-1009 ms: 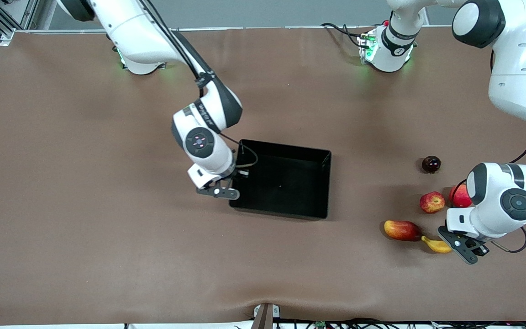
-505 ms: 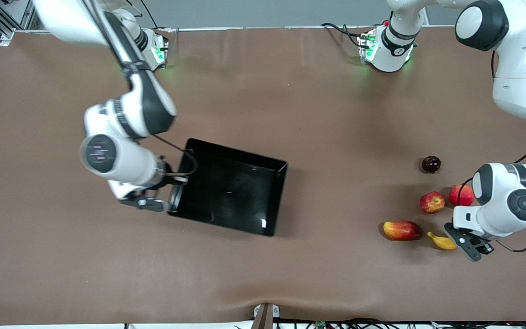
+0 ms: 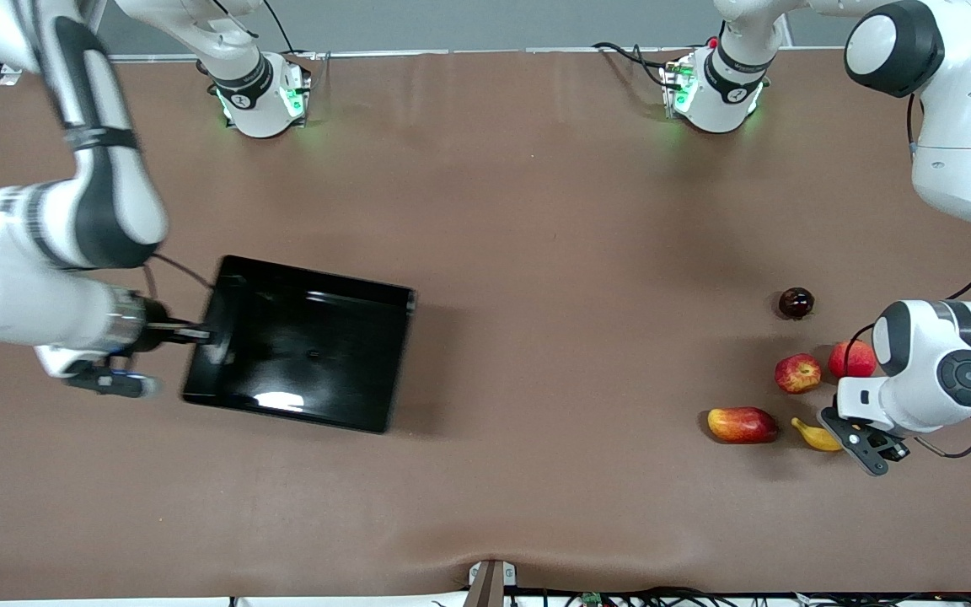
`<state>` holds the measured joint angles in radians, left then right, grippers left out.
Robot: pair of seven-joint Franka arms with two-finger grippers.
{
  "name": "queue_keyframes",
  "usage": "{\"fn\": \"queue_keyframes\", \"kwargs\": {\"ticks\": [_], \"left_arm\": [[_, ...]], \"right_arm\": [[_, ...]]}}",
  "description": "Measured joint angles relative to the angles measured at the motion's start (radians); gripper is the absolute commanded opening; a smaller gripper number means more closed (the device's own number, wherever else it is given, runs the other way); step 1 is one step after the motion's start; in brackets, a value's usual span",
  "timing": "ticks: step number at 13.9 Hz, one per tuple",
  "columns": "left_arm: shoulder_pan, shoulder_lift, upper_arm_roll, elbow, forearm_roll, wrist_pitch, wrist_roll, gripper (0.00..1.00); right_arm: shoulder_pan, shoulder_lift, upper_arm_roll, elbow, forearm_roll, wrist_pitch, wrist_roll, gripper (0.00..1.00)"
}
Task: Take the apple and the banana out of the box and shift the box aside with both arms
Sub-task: 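Place the banana by the mango while the right gripper grasps the tray, then slide the black tray away with the right gripper and release it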
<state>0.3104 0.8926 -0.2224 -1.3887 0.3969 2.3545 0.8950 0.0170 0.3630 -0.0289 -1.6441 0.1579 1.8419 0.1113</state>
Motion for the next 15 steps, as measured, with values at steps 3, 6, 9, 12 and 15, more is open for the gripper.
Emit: {"fn": "queue_keyframes", "kwargs": {"ticks": [3, 6, 9, 12, 15], "left_arm": [[0.001, -0.007, -0.004, 0.006, -0.123, 0.003, -0.017, 1.0], [0.001, -0.055, -0.019, 0.011, -0.17, -0.006, -0.113, 1.0], [0.0, -0.13, -0.053, 0.013, -0.173, -0.085, -0.277, 1.0], [-0.013, -0.213, -0.078, 0.014, -0.173, -0.192, -0.462, 1.0], [-0.02, -0.292, -0.111, 0.014, -0.174, -0.294, -0.684, 1.0]], "right_arm": [[-0.132, 0.0, -0.001, -0.018, -0.029, 0.003, -0.151, 0.0], [-0.264, 0.016, -0.002, -0.033, -0.039, 0.038, -0.334, 0.0], [-0.368, 0.069, -0.001, -0.044, -0.039, 0.093, -0.462, 0.0], [-0.412, 0.14, 0.001, -0.048, -0.039, 0.146, -0.517, 0.0], [-0.421, 0.184, 0.002, -0.047, -0.037, 0.171, -0.521, 1.0]]}}
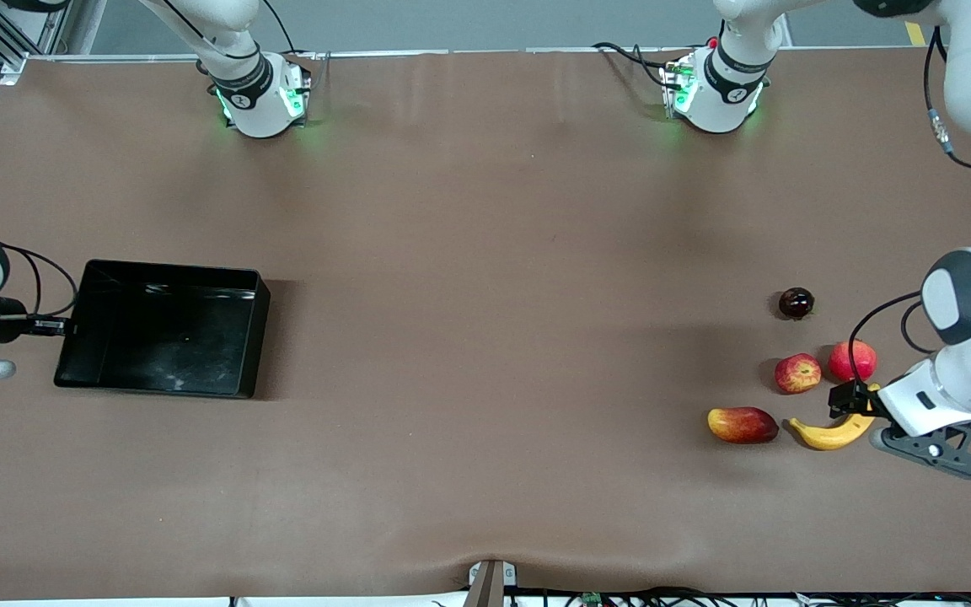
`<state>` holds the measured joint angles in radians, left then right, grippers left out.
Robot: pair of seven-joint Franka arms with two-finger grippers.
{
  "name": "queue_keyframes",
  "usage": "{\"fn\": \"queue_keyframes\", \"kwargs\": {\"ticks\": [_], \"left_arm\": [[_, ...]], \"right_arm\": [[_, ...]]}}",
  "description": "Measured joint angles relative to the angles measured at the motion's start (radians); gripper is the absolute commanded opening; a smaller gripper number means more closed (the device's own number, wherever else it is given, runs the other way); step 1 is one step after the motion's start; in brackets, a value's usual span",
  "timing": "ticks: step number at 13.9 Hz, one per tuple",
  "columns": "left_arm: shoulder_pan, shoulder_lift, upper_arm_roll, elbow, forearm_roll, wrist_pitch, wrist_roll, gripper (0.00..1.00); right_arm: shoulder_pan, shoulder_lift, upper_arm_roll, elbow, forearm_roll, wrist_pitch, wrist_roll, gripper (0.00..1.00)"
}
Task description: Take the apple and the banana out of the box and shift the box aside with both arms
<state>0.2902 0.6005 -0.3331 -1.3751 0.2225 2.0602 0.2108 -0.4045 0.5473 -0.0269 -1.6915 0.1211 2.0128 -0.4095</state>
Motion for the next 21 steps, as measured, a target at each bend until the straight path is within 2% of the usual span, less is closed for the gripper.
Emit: {"fn": "queue_keyframes", "kwargs": {"ticks": [3, 6, 10, 12, 14, 19, 21], "left_arm": [[-0.003, -0.076, -0.029, 0.0, 0.0, -0.07, -0.154, 1.0], [-0.002, -0.158, -0.049, 0.001, -0.001, -0.175, -0.261, 1.0], [-0.005, -0.245, -0.109, -0.001, -0.002, -0.287, -0.421, 1.0], [-0.011, -0.28, -0.121, -0.001, -0.002, -0.322, -0.434, 1.0], [-0.024, -0.321, -0.117, -0.001, -0.002, -0.362, -0.434, 1.0], [-0.157, -0.455, 0.018, -0.002, -0.038, -0.502, -0.433, 1.0], [-0.232, -0.501, 0.114, -0.015, -0.095, -0.534, -0.429, 1.0]], "right_arm": [[0.0, 0.001, 0.01, 0.023, 0.003, -0.002, -0.005, 1.0], [0.008, -0.003, 0.04, 0.135, 0.0, -0.017, -0.03, 1.0], [0.086, -0.026, 0.059, 0.309, -0.047, -0.145, -0.033, 1.0], [0.145, -0.05, 0.06, 0.342, -0.052, -0.16, -0.028, 1.0], [0.202, -0.094, 0.061, 0.35, -0.052, -0.233, 0.054, 1.0], [0.32, -0.246, 0.062, 0.354, -0.063, -0.438, 0.35, 1.0], [0.35, -0.32, 0.062, 0.356, -0.063, -0.507, 0.432, 1.0]]}}
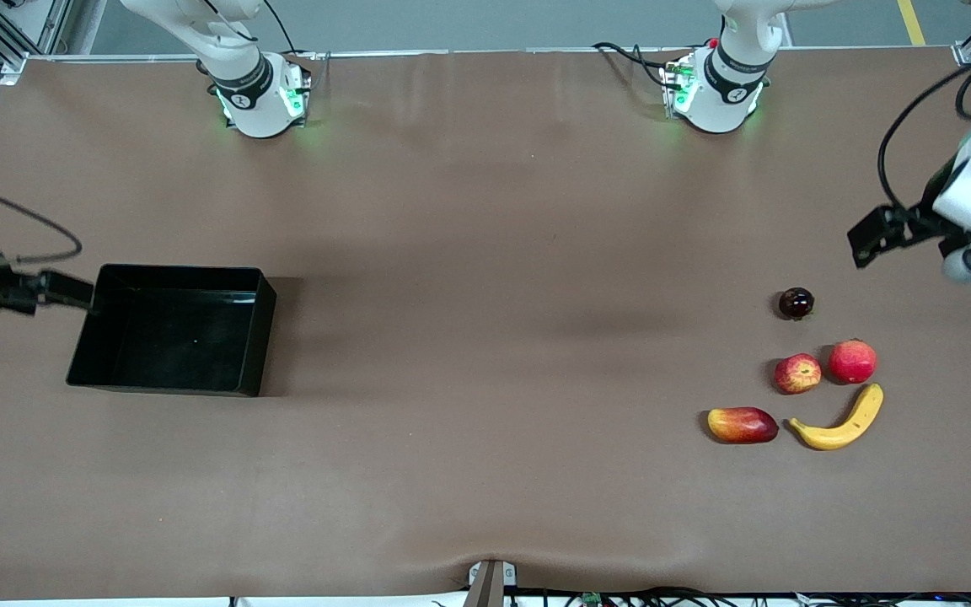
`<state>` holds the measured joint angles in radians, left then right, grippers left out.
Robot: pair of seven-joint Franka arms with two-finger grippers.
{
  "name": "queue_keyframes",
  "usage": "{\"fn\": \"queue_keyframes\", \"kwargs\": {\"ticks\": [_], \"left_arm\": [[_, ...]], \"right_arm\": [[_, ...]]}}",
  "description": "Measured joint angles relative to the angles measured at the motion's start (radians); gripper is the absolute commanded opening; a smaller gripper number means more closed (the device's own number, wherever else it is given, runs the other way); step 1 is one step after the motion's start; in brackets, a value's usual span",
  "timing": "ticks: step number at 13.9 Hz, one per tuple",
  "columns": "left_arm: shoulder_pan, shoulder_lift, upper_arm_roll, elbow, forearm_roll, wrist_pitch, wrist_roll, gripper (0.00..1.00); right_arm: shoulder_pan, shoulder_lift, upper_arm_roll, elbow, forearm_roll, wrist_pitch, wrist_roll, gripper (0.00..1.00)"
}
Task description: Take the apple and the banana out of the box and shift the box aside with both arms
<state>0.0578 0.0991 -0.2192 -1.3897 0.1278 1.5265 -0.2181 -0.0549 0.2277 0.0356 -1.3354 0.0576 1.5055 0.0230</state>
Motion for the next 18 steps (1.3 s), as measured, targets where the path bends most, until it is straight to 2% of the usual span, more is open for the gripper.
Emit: {"fn": "queue_keyframes", "kwargs": {"ticks": [2, 5, 11, 18], "left_arm": [[-0.038, -0.045, 0.068, -0.036, -0.043, -0.007, 0.025, 1.0], [-0.056, -0.109, 0.12, -0.106, -0.084, -0.007, 0.058, 1.0], [-0.06, -0.192, 0.126, -0.222, -0.097, 0.025, 0.093, 1.0], [-0.059, -0.222, 0.132, -0.241, -0.099, 0.039, 0.095, 1.0]], "right_arm": [[0.017, -0.068, 0.0, 0.001, 0.0, -0.058, 0.041, 1.0], [0.016, -0.136, -0.008, -0.001, -0.003, -0.104, 0.05, 1.0], [0.021, -0.286, -0.004, -0.07, -0.022, -0.17, 0.05, 1.0], [0.019, -0.285, -0.012, -0.141, -0.027, -0.105, -0.032, 1.0]]}}
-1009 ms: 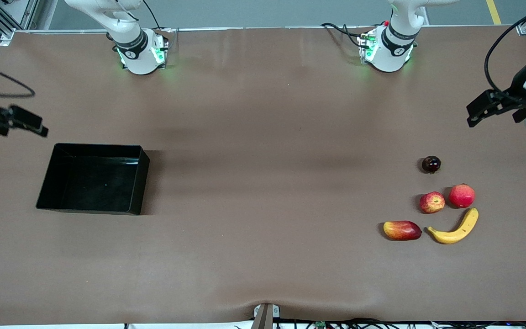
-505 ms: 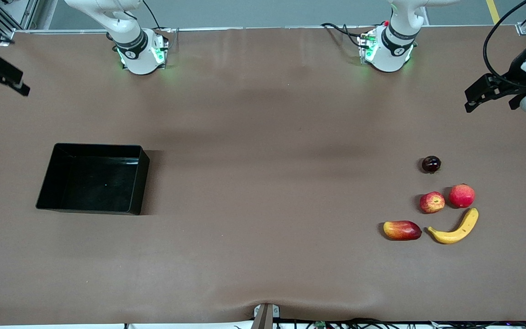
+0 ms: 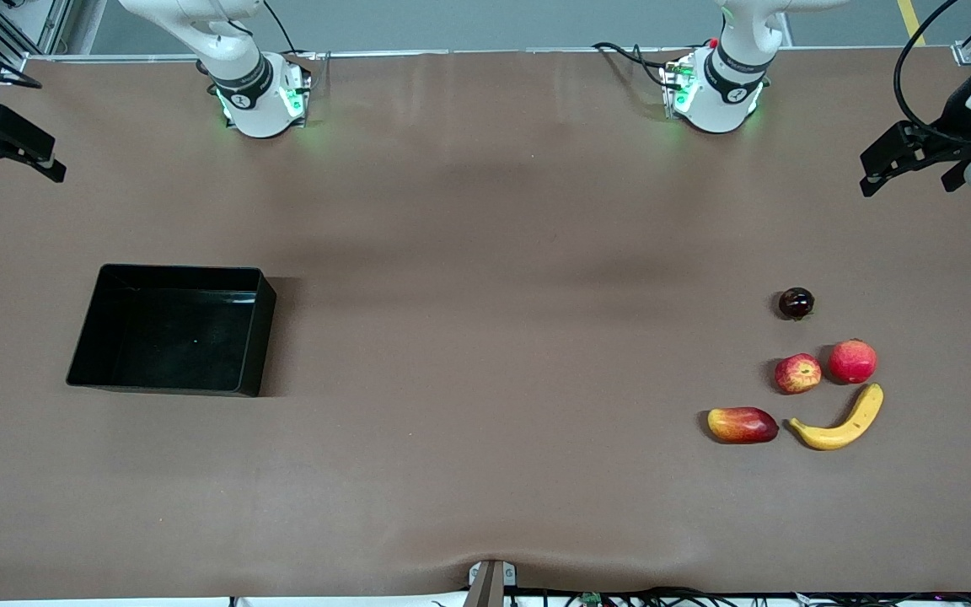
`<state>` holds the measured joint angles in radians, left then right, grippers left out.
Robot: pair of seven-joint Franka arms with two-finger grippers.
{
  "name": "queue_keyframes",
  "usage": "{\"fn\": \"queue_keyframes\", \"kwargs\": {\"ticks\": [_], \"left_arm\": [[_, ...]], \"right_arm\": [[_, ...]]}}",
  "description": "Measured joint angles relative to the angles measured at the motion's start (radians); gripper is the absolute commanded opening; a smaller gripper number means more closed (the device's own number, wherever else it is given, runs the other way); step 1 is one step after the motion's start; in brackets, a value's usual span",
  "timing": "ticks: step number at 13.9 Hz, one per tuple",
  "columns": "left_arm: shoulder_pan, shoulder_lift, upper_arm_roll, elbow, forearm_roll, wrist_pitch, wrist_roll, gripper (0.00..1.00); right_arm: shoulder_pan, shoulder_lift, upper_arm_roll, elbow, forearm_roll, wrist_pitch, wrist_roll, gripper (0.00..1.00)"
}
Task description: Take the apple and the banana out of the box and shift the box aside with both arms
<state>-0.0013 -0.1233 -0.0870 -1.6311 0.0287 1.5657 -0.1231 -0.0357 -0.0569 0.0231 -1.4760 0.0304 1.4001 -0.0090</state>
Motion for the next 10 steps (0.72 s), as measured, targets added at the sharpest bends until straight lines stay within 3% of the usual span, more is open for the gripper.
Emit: {"fn": "queue_keyframes", "kwargs": {"ticks": [10], "left_arm": [[0.001, 0.009, 0.003, 0.012, -0.001, -0.012, 0.0, 1.0]], "right_arm": [[-0.005, 0.003, -0.004, -0.024, -0.002, 0.021, -0.023, 1.0]]}}
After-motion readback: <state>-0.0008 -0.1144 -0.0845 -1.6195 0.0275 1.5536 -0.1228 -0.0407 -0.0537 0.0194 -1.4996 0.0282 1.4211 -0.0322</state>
